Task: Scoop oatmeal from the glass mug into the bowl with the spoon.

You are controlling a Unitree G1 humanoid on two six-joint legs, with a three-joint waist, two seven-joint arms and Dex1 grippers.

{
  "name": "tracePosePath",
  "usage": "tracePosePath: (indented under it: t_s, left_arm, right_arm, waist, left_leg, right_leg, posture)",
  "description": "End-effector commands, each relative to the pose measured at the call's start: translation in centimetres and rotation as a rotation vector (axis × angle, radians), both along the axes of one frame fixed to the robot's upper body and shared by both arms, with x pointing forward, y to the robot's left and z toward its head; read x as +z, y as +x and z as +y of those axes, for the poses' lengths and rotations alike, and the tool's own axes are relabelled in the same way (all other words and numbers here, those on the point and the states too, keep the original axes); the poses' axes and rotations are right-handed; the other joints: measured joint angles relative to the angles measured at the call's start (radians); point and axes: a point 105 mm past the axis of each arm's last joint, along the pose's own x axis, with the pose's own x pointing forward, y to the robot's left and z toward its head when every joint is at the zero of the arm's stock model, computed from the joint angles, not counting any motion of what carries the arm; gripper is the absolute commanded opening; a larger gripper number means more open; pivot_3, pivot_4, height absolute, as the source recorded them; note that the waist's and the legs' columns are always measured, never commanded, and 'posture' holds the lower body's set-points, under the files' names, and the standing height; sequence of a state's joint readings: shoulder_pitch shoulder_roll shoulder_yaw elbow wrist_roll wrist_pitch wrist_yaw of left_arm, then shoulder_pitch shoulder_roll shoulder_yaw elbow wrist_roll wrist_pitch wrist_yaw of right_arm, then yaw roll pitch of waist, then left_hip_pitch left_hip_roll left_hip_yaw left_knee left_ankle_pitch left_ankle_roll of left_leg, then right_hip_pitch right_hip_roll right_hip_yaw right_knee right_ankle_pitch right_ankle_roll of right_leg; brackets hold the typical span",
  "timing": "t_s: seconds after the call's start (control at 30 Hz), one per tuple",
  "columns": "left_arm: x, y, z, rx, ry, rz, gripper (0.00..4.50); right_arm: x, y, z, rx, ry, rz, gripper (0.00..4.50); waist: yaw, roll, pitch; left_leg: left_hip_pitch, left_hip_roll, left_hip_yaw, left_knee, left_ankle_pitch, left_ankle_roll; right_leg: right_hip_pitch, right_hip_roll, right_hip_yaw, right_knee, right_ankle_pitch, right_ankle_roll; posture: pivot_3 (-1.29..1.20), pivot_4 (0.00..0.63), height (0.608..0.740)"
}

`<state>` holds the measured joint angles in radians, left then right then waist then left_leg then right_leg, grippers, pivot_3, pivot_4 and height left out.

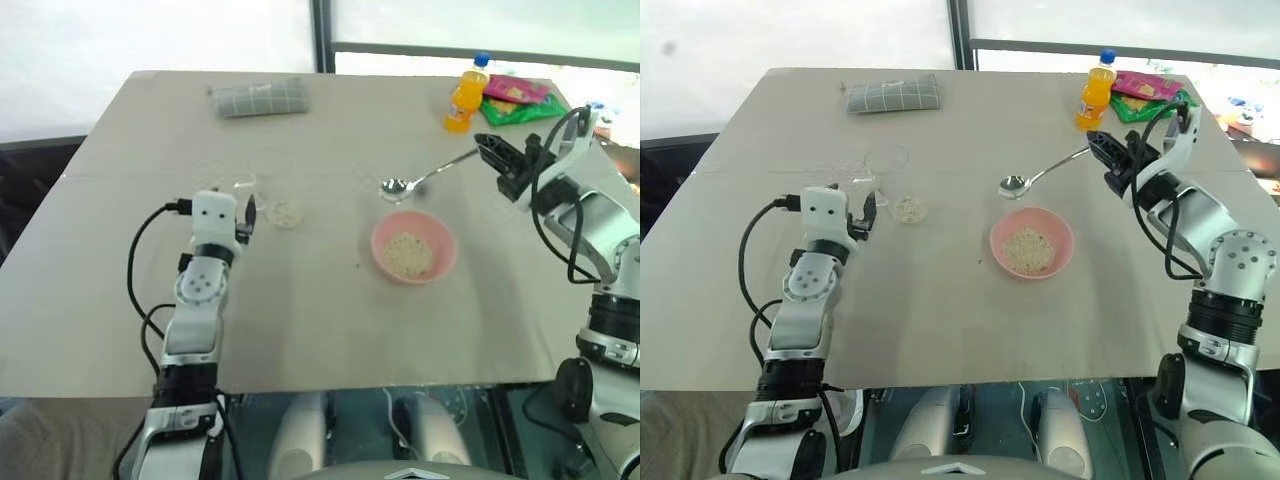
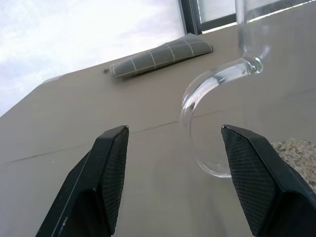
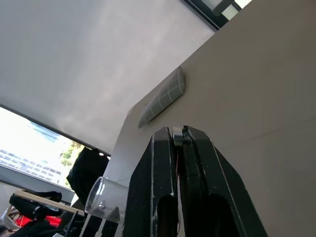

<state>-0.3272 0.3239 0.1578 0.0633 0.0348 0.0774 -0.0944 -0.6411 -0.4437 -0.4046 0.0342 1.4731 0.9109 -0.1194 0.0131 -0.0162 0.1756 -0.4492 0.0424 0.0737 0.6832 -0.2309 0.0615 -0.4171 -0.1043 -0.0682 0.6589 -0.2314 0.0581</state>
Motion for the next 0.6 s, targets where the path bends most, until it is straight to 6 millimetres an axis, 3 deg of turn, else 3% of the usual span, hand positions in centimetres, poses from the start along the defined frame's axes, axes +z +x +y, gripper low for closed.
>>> tracePosePath:
  t_s: [0.03, 0.1, 0.33, 0.5, 0.6]
  left_arm:
    - [2.1, 0.4, 0.0, -0.013, 0.012, -0.076, 3.09]
    - [2.2, 0.5, 0.0, -0.017, 0.012, -0.077, 3.09]
    - [1.9, 1.4, -0.1, -0.027, 0.016, -0.062, 0.22]
    - [1.6, 1.7, -0.8, -0.031, -0.004, -0.05, 0.09]
    - [1.6, 1.9, -2.0, -0.064, -0.024, -0.045, 0.09]
  right_arm:
    - [1.9, -0.7, -0.5, -0.019, 0.004, -0.081, 0.0]
    - [1.8, -0.7, -0.6, -0.02, 0.002, -0.081, 0.0]
    - [1.7, -0.8, -0.7, -0.025, -0.006, -0.08, 0.0]
    - [1.6, -0.9, -0.6, -0.023, -0.021, -0.082, 0.0]
    - [2.7, -0.9, -0.1, -0.008, -0.017, -0.11, 0.0]
  waist:
    - [0.0, 0.0, 0.0]
    - [0.0, 0.0, 0.0]
    - [0.0, 0.0, 0.0]
    - [-0.001, 0.0, 0.0]
    - [0.001, 0.0, 0.0]
  left_leg:
    - [0.0, 0.0, 0.0, 0.0, 0.0, 0.0]
    - [0.0, 0.0, 0.0, 0.0, 0.0, 0.0]
    - [0.0, 0.0, 0.0, 0.0, 0.0, 0.0]
    - [0.0, 0.0, 0.0, 0.0, 0.0, 0.0]
    - [0.0, 0.0, 0.0, 0.0, 0.0, 0.0]
  right_leg:
    - [0.0, 0.0, 0.0, 0.0, 0.0, 0.0]
    - [0.0, 0.0, 0.0, 0.0, 0.0, 0.0]
    - [0.0, 0.0, 0.0, 0.0, 0.0, 0.0]
    - [0.0, 0.0, 0.0, 0.0, 0.0, 0.0]
    - [0.0, 0.0, 0.0, 0.0, 0.0, 0.0]
  posture:
    - [0.0, 0.15, 0.718]
    - [0.0, 0.15, 0.718]
    - [0.0, 0.15, 0.718]
    - [0.0, 0.15, 0.718]
    - [0.0, 0.15, 0.718]
